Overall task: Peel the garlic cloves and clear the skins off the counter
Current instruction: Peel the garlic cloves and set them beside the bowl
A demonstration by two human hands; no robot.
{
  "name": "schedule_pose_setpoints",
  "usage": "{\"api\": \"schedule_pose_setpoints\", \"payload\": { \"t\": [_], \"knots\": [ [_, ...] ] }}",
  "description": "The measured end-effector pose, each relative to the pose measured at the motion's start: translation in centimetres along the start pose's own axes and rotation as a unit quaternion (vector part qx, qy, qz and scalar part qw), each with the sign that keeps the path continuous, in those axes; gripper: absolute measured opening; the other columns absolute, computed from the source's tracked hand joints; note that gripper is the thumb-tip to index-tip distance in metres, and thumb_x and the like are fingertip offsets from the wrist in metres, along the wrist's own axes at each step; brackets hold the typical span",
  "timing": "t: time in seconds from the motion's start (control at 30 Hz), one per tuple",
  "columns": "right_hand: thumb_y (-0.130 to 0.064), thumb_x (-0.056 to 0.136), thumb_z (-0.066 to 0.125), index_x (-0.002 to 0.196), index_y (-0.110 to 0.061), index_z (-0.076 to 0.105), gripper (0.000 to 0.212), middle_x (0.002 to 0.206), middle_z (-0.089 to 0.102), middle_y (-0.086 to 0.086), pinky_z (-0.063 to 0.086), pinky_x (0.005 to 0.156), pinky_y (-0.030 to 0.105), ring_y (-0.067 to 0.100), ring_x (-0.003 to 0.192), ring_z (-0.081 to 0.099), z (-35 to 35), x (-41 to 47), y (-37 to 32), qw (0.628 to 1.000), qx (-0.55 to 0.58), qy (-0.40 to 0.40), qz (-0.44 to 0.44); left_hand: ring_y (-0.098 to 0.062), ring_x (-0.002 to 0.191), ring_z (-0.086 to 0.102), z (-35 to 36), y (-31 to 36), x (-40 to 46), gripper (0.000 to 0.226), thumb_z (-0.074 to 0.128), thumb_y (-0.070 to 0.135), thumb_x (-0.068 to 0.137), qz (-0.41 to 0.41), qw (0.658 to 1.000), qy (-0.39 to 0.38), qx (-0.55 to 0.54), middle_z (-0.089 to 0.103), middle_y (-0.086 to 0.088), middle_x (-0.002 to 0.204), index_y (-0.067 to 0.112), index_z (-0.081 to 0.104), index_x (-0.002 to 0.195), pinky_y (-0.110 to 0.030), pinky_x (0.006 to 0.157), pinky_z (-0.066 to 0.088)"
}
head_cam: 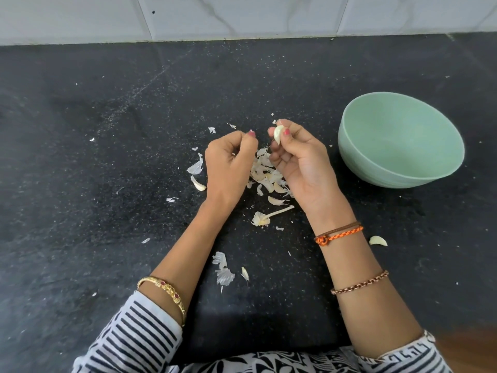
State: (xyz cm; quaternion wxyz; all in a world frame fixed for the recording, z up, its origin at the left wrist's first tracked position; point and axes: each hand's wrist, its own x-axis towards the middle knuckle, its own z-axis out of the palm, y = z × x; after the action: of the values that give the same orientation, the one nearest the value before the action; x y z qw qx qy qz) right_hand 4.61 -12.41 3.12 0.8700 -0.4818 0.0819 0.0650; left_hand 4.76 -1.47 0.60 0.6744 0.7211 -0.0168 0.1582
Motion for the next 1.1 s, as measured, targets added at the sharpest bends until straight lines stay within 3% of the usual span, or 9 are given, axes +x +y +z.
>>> {"api": "schedule_pose_setpoints", "payload": {
  "t": [0.07,0.17,0.23,0.3,0.47,0.6,0.83,0.97,1.1],
  "knots": [
    [0.001,0.092,0.049,0.091,-0.017,0.064,0.023,0.074,0.065,-0.003,0.047,0.063,0.017,0.003,0.063,0.054,-0.1,0.0,0.0,1.000,-0.018,-0.007,-0.011,-0.003,0.048,0.030,-0.1,-0.3,-0.1,0.042,0.057,0.020,0.086,0.010,1.000,-0.008,0.014,0.037,0.013,0.045,0.011,0.044,0.047,-0.019,0.050,0.029],
    [0.001,0.091,0.051,0.091,-0.016,0.066,0.022,0.078,0.065,-0.001,0.050,0.067,0.017,0.004,0.067,0.057,-0.2,-0.2,0.1,0.997,-0.064,0.001,-0.037,-0.010,0.061,0.050,-0.2,-0.3,-0.1,0.021,0.064,0.023,0.084,0.026,0.999,-0.012,0.018,0.062,0.000,0.064,0.005,0.068,0.073,-0.025,0.060,0.042],
    [0.001,0.090,0.054,0.090,-0.015,0.067,0.021,0.077,0.066,-0.002,0.051,0.069,0.017,0.005,0.072,0.059,-0.3,-0.2,0.2,0.994,-0.097,0.009,-0.057,-0.010,0.069,0.056,-0.2,-0.2,-0.1,0.008,0.063,0.016,0.084,0.031,0.999,-0.017,0.004,0.065,0.008,0.073,0.012,0.069,0.087,-0.025,0.068,0.046],
    [0.002,0.088,0.057,0.090,-0.016,0.068,0.021,0.077,0.067,-0.005,0.051,0.073,0.018,0.006,0.077,0.060,-0.5,-0.1,0.3,0.987,-0.134,0.021,-0.081,-0.012,0.069,0.059,-0.3,-0.1,-0.1,0.013,0.060,0.011,0.084,0.031,0.999,-0.024,0.003,0.067,0.011,0.073,0.014,0.069,0.092,-0.026,0.070,0.048],
    [0.004,0.084,0.061,0.093,-0.015,0.069,0.023,0.083,0.068,-0.006,0.050,0.073,0.015,0.001,0.080,0.066,-0.6,-0.3,0.4,0.963,-0.222,0.036,-0.147,-0.030,0.079,0.064,-0.4,0.1,-0.2,0.011,0.063,0.015,0.085,0.018,0.999,-0.038,0.032,0.072,-0.006,0.080,0.013,0.073,0.089,-0.036,0.073,0.052],
    [0.008,0.081,0.063,0.099,-0.013,0.067,0.028,0.081,0.067,-0.007,0.049,0.069,0.012,-0.002,0.075,0.066,-0.4,-0.3,0.6,0.941,-0.272,0.037,-0.198,-0.027,0.078,0.066,-0.5,0.1,0.0,0.008,0.065,0.013,0.084,0.002,0.998,-0.040,0.055,0.071,0.000,0.077,0.015,0.073,0.086,-0.035,0.074,0.053],
    [0.004,0.079,0.067,0.087,-0.015,0.072,0.022,0.079,0.069,-0.007,0.054,0.072,0.021,0.008,0.077,0.068,-0.5,-0.1,1.1,0.911,-0.334,0.064,-0.234,-0.030,0.074,0.065,-0.2,0.1,-0.3,0.009,0.064,0.015,0.077,0.004,0.999,-0.021,0.049,0.071,-0.007,0.073,0.016,0.072,0.081,-0.035,0.068,0.052],
    [0.006,0.079,0.066,0.087,-0.018,0.070,0.025,0.078,0.068,-0.008,0.053,0.071,0.018,0.003,0.075,0.068,-0.5,-0.2,1.1,0.920,-0.310,0.067,-0.229,-0.016,0.065,0.062,0.0,0.2,-0.3,0.010,0.065,0.012,0.077,-0.012,1.000,-0.011,0.021,0.070,0.000,0.069,0.018,0.072,0.077,-0.026,0.063,0.050],
    [0.008,0.080,0.064,0.089,-0.015,0.070,0.025,0.078,0.068,-0.008,0.052,0.071,0.016,0.001,0.075,0.067,-0.2,-0.4,1.3,0.931,-0.290,0.062,-0.213,-0.009,0.057,0.051,0.0,0.3,-0.3,0.012,0.064,0.007,0.076,-0.013,1.000,-0.001,0.005,0.066,-0.016,0.063,0.015,0.071,0.070,-0.017,0.054,0.042]
  ]
}}
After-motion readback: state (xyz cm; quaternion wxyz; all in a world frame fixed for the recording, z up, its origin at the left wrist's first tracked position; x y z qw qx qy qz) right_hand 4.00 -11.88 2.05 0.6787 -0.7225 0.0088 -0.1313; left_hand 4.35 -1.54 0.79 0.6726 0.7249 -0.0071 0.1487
